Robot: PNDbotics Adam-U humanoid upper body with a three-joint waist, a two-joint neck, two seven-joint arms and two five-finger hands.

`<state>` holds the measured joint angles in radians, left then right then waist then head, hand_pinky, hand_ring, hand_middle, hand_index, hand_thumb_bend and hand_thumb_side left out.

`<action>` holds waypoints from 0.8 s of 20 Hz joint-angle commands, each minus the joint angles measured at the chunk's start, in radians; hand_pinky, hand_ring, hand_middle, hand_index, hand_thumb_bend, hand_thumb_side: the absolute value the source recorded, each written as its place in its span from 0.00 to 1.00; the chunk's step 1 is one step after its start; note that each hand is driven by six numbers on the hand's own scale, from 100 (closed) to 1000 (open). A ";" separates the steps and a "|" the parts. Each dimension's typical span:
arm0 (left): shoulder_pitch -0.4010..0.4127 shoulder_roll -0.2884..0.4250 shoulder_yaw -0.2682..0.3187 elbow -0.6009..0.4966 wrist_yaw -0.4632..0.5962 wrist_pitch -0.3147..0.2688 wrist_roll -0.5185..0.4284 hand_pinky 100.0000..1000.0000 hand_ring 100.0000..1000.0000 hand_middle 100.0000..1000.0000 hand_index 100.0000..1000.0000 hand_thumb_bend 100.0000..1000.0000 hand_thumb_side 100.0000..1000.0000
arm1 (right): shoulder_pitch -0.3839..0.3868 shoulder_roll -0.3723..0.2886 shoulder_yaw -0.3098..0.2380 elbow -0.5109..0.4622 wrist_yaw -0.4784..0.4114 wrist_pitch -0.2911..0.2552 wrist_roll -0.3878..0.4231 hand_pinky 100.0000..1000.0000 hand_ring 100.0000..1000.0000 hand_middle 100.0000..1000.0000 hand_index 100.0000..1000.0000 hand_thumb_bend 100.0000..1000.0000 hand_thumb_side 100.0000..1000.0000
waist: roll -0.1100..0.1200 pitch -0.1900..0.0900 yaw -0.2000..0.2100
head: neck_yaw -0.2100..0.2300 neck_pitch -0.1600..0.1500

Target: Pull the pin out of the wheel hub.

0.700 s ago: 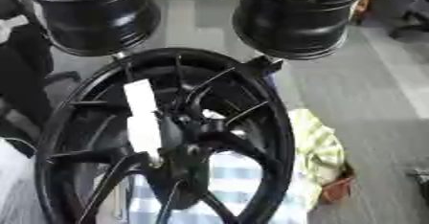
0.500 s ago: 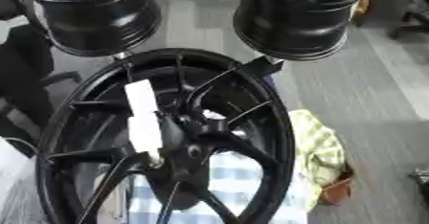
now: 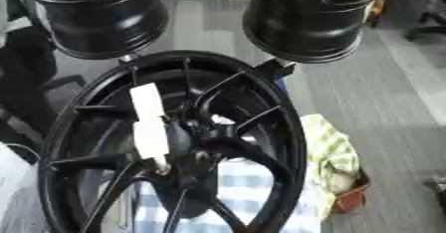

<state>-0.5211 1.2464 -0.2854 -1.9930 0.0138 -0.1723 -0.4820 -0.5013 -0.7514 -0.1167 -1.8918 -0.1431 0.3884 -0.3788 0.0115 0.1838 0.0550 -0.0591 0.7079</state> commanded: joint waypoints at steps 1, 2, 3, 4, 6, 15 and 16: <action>-0.076 -0.005 -0.038 -0.007 0.002 0.058 -0.031 0.74 0.80 0.65 0.83 0.12 0.61 | -0.016 -0.017 -0.006 -0.001 -0.003 0.001 0.002 0.75 0.61 0.51 0.69 0.43 0.22 | 0.003 -0.021 -0.001 | 0.004 -0.001; -0.107 -0.021 -0.055 -0.007 0.000 0.083 -0.042 0.74 0.80 0.65 0.83 0.12 0.60 | -0.015 -0.017 -0.006 -0.001 -0.002 0.001 0.002 0.75 0.61 0.51 0.69 0.43 0.22 | 0.003 -0.023 0.000 | 0.004 0.000; -0.141 -0.040 -0.072 -0.007 -0.001 0.112 -0.054 0.74 0.80 0.64 0.83 0.12 0.61 | -0.015 -0.015 -0.006 0.000 -0.001 0.001 0.001 0.75 0.61 0.51 0.69 0.43 0.22 | 0.004 -0.024 0.001 | 0.004 0.000; -0.174 -0.060 -0.088 -0.007 -0.002 0.141 -0.067 0.74 0.80 0.64 0.83 0.12 0.61 | -0.014 -0.014 -0.006 0.001 0.000 0.001 0.001 0.75 0.61 0.51 0.69 0.43 0.22 | 0.004 -0.026 0.002 | 0.003 0.001; -0.242 -0.105 -0.119 -0.007 -0.005 0.205 -0.091 0.74 0.80 0.64 0.83 0.12 0.61 | -0.013 -0.013 -0.004 0.004 0.001 0.002 0.001 0.75 0.61 0.51 0.69 0.43 0.22 | 0.004 -0.030 0.005 | 0.000 0.002; -0.404 -0.212 -0.206 -0.007 -0.021 0.345 -0.164 0.74 0.80 0.65 0.83 0.13 0.62 | -0.009 -0.007 -0.004 0.010 0.001 0.001 -0.002 0.75 0.61 0.50 0.69 0.42 0.22 | 0.008 -0.034 0.014 | -0.008 0.003; -0.414 -0.220 -0.213 -0.007 -0.022 0.352 -0.166 0.74 0.80 0.65 0.83 0.13 0.62 | -0.009 -0.007 -0.004 0.010 0.001 0.001 -0.002 0.75 0.61 0.50 0.69 0.42 0.22 | 0.008 -0.033 0.014 | -0.009 0.001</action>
<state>-0.9154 1.0207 -0.5013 -1.9937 -0.0014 0.1674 -0.6435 -0.5006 -0.7390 -0.1129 -1.8769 -0.1429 0.3892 -0.3782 0.0190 0.1670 0.0685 -0.0659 0.7112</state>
